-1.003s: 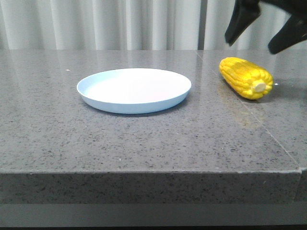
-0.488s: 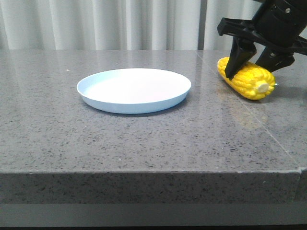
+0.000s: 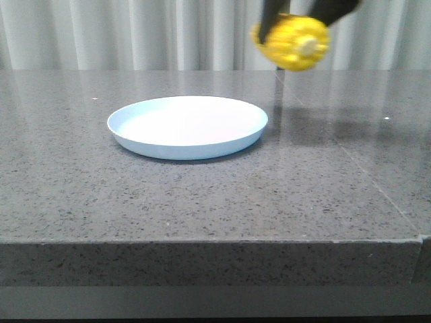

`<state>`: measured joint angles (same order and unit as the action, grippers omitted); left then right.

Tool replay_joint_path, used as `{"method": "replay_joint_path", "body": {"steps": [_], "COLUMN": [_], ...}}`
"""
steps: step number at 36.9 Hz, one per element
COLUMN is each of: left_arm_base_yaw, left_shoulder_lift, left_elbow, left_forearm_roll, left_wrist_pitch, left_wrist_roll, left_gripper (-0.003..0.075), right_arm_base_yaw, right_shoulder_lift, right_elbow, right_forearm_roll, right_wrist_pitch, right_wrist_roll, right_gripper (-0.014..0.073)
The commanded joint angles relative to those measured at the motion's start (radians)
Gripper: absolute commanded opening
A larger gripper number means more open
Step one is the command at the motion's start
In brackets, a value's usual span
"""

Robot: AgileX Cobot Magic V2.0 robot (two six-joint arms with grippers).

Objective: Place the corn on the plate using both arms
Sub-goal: 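Lift the corn with the right gripper and carry it over the plate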

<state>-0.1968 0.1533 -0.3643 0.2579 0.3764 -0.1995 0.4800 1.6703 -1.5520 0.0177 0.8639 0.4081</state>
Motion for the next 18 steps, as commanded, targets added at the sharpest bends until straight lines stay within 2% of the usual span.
{"method": "replay_joint_path", "body": {"steps": [1,5,11,15,18], "left_arm_base_yaw": [0.002,0.002,0.002,0.002,0.002], "left_shoulder_lift": [0.012,0.012,0.012,0.012,0.012], "left_elbow": [-0.029,-0.029,-0.029,-0.029,-0.029], "left_forearm_roll": [0.009,0.009,0.009,0.009,0.009], "left_wrist_pitch": [-0.078,-0.078,-0.078,-0.078,-0.078], "left_wrist_roll": [-0.01,-0.01,-0.01,-0.01,-0.01], "left_gripper": [-0.002,-0.002,-0.002,-0.002,-0.002], "right_arm_base_yaw": [0.085,0.139,0.142,0.142,0.142], "right_shoulder_lift": [0.013,0.081,0.154,0.17,0.17], "right_elbow": [-0.082,-0.127,-0.136,-0.136,-0.136], "right_forearm_roll": [-0.024,-0.04,-0.048,-0.028,-0.028], "right_wrist_pitch": [-0.059,-0.083,-0.099,-0.093,-0.082], "right_wrist_roll": [0.074,0.136,0.171,0.176,0.176], "right_gripper": [0.0115,0.0115,0.016,0.0235,0.036]}}
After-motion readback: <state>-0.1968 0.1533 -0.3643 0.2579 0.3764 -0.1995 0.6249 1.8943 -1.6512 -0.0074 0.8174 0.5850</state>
